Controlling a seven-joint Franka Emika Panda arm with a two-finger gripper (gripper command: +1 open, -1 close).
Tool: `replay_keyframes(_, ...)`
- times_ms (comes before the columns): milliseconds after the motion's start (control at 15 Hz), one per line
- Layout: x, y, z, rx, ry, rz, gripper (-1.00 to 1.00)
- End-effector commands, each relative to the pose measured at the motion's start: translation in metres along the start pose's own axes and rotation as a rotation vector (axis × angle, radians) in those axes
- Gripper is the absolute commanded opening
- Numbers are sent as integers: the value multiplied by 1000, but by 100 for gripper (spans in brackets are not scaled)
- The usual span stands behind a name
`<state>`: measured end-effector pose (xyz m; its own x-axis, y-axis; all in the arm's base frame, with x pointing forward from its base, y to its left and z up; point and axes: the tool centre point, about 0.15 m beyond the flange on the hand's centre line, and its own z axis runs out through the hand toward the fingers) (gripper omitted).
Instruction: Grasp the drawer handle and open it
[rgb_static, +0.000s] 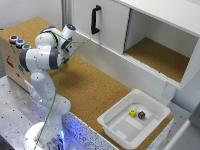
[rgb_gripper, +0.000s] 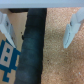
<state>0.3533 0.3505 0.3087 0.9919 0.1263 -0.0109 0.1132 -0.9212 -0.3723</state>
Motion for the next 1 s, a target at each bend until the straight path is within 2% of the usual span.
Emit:
replay_keyframes(0, -20, -12, 4, 3, 141, 7, -100)
replay_keyframes(467, -24, 5, 16, 57, 87, 84, -100)
replay_keyframes(933, -26, 16, 15, 75, 93, 105, -100)
